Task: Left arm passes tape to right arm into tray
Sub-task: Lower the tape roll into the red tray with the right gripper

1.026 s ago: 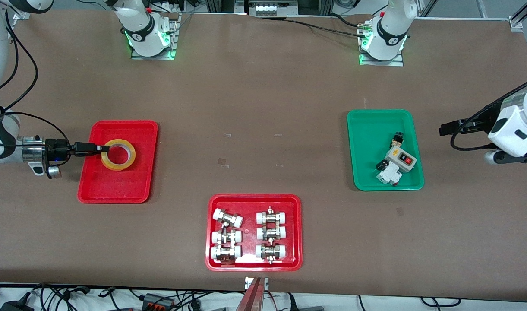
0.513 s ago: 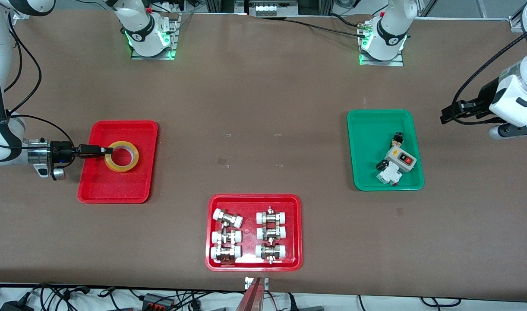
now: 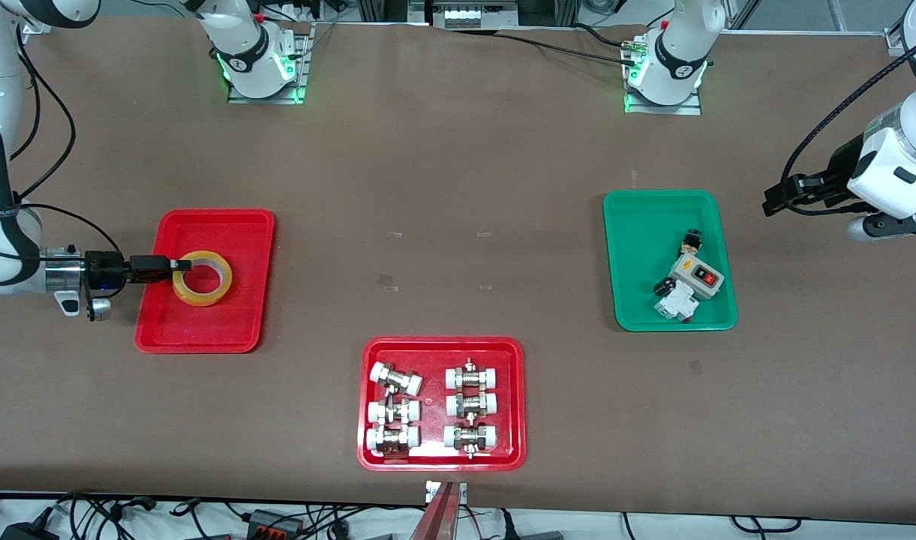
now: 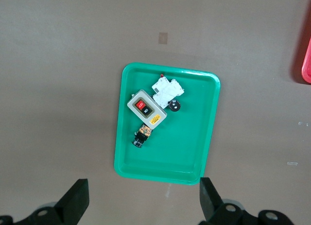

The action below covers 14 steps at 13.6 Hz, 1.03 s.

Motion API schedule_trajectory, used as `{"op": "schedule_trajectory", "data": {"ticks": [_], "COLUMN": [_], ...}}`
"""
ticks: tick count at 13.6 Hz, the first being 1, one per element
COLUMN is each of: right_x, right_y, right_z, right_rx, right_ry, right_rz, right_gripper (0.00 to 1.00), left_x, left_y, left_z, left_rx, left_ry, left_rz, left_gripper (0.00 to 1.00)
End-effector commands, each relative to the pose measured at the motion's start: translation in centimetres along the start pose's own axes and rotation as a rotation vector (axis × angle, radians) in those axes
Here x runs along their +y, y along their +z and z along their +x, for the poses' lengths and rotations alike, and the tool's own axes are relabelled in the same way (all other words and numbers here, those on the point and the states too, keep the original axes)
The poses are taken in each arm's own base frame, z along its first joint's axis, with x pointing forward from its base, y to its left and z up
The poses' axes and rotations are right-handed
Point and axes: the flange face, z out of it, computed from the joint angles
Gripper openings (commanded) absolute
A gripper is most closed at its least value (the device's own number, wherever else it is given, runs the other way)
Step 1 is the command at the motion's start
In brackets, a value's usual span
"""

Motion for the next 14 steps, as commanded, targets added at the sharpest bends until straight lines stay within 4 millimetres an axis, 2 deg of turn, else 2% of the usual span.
{"op": "schedule_trajectory", "data": {"ticks": [1,4,6,9,12,14], "right_x": [-1.8,-3.1,-4.6,-6.1,-8.2,-11.0], "right_y": [0.5,1.2,1.1,-0.5,-1.4,-2.2], "right_z": [1.2,1.8,2.0,2.2,3.0,3.4], "right_rx": [-0.027,-0.044,-0.096,-0.144,-0.159,-0.163], "right_ry": [-0.046,-0.073,-0.11,-0.175,-0.227,-0.274], "right_rz": [-0.088,-0.101,-0.172,-0.328,-0.423,-0.48], "right_gripper": [1.0,1.0,1.0,1.0,1.0,1.0], "left_x": [0.2,0.1,0.1,0.1,2.0,2.3], "left_y": [-0.6,-0.5,-0.4,-0.6,-0.8,-0.9], "left_z": [-0.5,-0.5,-0.5,-0.7,-1.5,-1.6], "left_rx": [0.016,0.015,0.012,0.013,0.002,0.006], "left_ry": [-0.004,-0.003,-0.003,0.005,0.043,0.051], "left_rz": [0.009,0.01,0.01,0.011,0.026,0.03], "left_gripper": [1.0,1.0,1.0,1.0,1.0,1.0]}}
